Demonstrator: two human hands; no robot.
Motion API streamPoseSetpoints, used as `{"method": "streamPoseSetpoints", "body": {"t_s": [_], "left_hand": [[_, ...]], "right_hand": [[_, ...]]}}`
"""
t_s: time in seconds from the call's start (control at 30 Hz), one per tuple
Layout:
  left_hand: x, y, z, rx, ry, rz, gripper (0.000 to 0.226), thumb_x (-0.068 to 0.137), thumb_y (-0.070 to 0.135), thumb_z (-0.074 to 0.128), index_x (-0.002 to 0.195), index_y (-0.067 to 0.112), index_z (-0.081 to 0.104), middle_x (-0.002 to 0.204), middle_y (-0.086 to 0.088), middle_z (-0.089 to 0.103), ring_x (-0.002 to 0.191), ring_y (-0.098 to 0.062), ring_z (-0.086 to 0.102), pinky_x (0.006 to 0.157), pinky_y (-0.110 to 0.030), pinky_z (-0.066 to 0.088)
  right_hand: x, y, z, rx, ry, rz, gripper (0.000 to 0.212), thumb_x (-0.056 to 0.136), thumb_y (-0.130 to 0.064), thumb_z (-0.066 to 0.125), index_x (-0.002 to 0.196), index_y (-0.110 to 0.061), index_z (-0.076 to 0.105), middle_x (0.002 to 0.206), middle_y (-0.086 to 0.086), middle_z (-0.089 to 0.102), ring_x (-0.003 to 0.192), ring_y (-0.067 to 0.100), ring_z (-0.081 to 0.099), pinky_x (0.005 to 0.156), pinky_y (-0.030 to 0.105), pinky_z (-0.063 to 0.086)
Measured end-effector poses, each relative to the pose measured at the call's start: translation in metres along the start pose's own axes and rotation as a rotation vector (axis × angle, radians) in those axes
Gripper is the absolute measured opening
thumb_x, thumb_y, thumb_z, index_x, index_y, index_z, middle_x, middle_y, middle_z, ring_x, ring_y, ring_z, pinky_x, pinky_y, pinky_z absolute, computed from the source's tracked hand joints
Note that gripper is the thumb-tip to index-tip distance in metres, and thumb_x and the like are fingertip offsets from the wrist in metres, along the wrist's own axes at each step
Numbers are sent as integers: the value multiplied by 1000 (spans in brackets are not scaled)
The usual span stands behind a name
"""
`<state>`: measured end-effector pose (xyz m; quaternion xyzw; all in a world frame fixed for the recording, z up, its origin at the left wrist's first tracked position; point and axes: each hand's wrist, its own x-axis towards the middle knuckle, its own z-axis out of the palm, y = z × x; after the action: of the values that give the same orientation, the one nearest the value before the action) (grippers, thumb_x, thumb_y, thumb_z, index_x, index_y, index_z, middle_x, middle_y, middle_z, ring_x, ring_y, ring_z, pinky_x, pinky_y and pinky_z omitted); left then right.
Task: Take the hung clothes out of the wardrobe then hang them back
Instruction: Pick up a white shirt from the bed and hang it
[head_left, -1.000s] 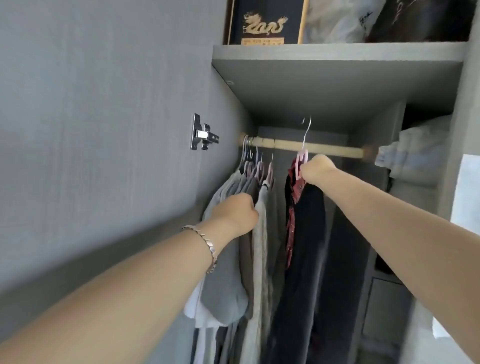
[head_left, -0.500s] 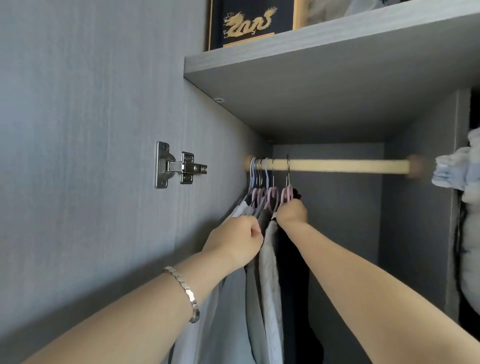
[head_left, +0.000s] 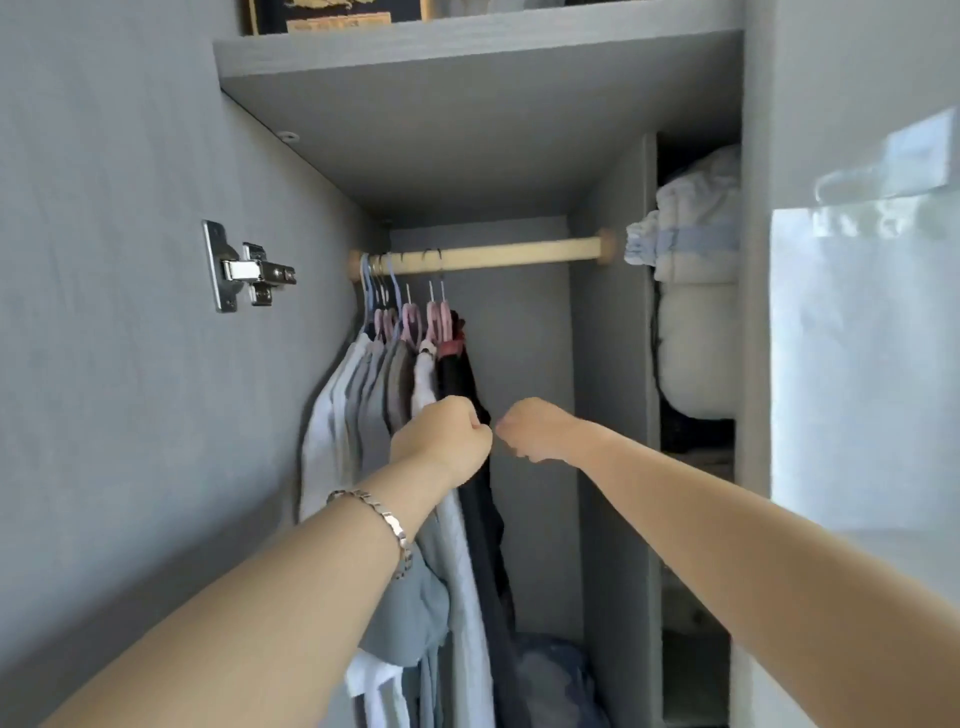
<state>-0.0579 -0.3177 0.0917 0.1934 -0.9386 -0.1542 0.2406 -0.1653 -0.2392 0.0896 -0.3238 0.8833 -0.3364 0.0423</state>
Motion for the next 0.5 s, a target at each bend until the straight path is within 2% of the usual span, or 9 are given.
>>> {"method": "streamPoseSetpoints", "body": {"t_s": [0.07,0.1,0.2,0.27,0.3,0.4,0.5], "left_hand": [[-19,17,26,20,-188,39,19,90,21,41,88,13,58,89,-5,70,81,-25,68,74,-31,52],[-32,29,41,36,-293,70,20,89,21,41,87,11,59,89,-7,72,81,-25,70,74,-30,52],[-78,74,86,84,-585,193,21,88,17,40,85,8,59,91,-10,73,78,-25,70,60,-24,46],[-119,112,114,98,-708,308,19,88,18,40,83,10,57,93,-11,72,78,-25,69,61,-25,46],[-142,131,127,99,-751,377,18,87,20,40,82,12,56,93,-9,71,81,-25,69,66,-26,47],[-218,185,165,85,-868,576,14,86,21,40,84,19,53,98,-4,70,93,-22,68,71,-25,44],[-305,238,193,-2,-972,741,12,87,22,42,79,21,51,97,-5,68,93,-23,66,76,-27,47]], "right_hand": [[-47,35,1,-39,-116,125,27,94,-13,47,67,-15,46,67,-1,53,55,9,50,50,19,41],[-71,54,1,-62,-168,201,25,94,-13,47,69,-14,47,67,0,55,54,10,51,48,18,41],[-147,117,0,-108,-315,455,19,97,-17,39,82,-7,48,75,5,59,48,12,46,40,16,36],[-202,160,-5,-165,-306,557,22,98,-20,37,91,-6,52,95,9,67,52,12,50,47,18,39],[-233,180,-7,-182,-291,603,23,98,-21,37,88,-7,53,101,10,66,54,12,52,50,20,40],[-336,231,-15,-167,-225,744,29,95,-15,34,73,-7,51,98,9,64,54,12,53,50,19,41],[-452,267,-21,-79,-84,914,17,94,-13,40,88,-8,55,92,9,62,60,17,54,56,20,43]]}}
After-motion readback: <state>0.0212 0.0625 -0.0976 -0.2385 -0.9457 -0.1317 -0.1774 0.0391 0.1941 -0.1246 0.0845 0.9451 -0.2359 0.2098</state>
